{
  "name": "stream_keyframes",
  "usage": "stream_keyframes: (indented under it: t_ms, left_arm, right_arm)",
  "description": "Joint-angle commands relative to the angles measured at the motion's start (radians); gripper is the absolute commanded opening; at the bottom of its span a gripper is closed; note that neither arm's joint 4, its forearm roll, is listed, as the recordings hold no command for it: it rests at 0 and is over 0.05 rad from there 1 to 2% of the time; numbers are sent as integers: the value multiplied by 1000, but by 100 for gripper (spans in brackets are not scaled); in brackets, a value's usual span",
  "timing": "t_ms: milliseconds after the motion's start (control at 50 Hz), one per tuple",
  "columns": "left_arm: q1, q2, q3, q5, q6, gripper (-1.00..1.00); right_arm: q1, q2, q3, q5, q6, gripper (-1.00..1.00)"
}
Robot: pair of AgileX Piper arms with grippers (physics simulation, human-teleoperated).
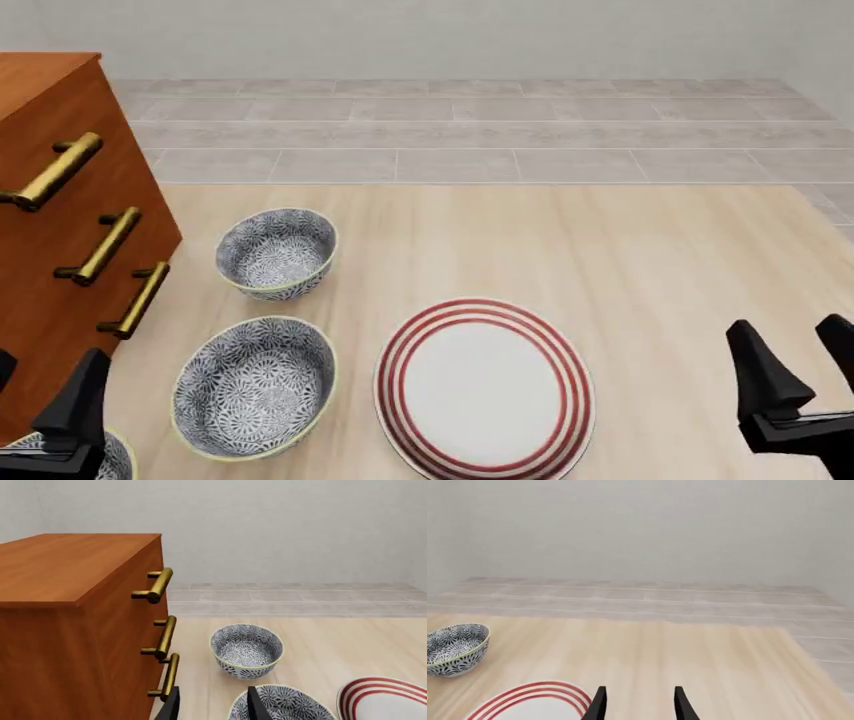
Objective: Pick up the bowl and put it in the front on the plate.
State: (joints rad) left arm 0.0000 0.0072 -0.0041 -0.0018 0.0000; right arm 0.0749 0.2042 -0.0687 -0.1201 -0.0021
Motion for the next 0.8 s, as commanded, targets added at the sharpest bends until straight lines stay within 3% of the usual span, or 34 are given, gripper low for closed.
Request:
stream_keyframes:
  t_ms: [20, 180, 200, 280, 380, 540, 600, 620, 680, 720, 800]
  left_arm:
    - [0, 0, 0, 0, 0, 100]
    - [0, 0, 0, 0, 0, 100]
    - [0, 0, 0, 0, 0, 100]
    - [0, 0, 0, 0, 0, 100]
    - [0, 0, 0, 0, 0, 100]
    - [0, 0, 0, 0, 0, 100]
    - [0, 0, 0, 0, 0, 100]
    - [0, 0, 0, 0, 0, 100]
    - [0, 0, 0, 0, 0, 100]
    - [0, 0, 0, 0, 0, 100]
    - [0, 0, 0, 0, 0, 100]
  right_arm:
    - [70, 130, -94, -32, 12, 100]
    - [130, 238, -164, -48, 20, 100]
    - [157, 262, -182, -59, -11, 100]
    - [173, 322, -208, -75, 2, 100]
    - [198, 448, -262, -113, -42, 100]
    - [266, 614, -347, -147, -49, 100]
    - [300, 676, -389, -149, -44, 100]
    - [304, 699, -406, -144, -19, 100]
    - [341, 729, -436, -141, -38, 100]
    - [366, 764, -472, -131, 1, 100]
    - [399, 812, -516, -114, -14, 100]
